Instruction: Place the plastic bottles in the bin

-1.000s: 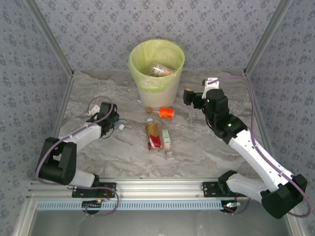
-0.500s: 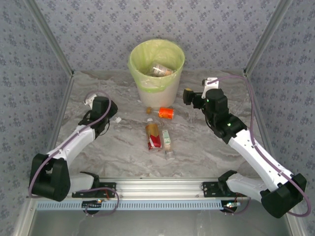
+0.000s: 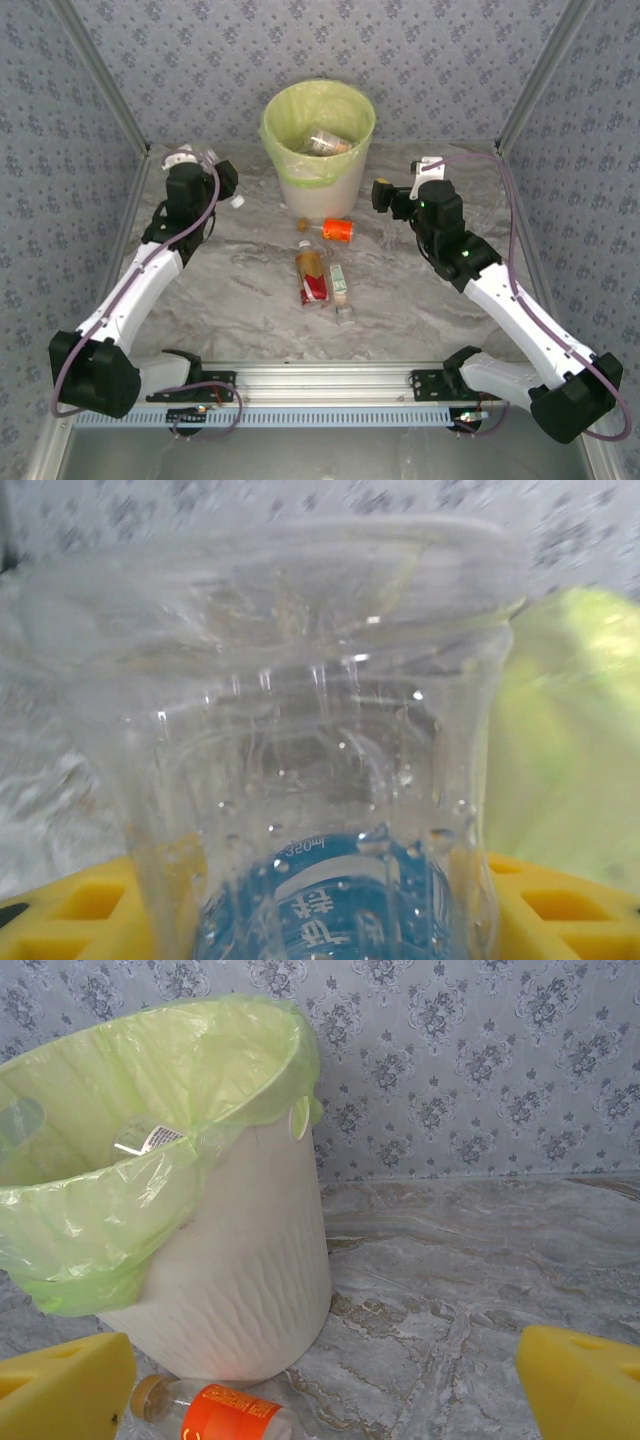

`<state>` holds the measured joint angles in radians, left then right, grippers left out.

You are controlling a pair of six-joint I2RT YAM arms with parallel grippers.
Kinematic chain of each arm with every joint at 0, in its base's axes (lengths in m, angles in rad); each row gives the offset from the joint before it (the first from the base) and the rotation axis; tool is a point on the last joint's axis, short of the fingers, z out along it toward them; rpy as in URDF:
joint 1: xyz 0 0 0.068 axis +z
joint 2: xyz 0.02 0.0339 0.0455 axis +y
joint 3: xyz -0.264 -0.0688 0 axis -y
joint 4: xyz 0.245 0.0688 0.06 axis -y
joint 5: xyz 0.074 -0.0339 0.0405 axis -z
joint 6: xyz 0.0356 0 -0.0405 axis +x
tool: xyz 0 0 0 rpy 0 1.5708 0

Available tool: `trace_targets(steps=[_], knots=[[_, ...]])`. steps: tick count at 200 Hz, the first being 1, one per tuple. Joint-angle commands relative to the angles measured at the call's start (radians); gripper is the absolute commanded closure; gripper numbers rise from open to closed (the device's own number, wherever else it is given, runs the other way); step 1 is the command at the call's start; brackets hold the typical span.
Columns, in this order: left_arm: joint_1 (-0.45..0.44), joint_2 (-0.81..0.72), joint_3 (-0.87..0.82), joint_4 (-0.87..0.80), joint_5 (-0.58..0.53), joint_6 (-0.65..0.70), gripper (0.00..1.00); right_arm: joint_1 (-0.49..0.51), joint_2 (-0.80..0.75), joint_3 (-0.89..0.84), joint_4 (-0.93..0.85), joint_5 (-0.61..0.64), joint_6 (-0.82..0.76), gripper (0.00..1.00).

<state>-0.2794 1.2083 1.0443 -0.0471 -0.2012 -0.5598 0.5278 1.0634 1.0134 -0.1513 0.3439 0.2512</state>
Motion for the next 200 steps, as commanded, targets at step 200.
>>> trace_targets(steps=[200], knots=[[-0.085,0.816,1.364,-0.512,0.405,0.459,0.59,-0.002,-0.09,-0.034,-0.066,0.044,0.029,0.0]])
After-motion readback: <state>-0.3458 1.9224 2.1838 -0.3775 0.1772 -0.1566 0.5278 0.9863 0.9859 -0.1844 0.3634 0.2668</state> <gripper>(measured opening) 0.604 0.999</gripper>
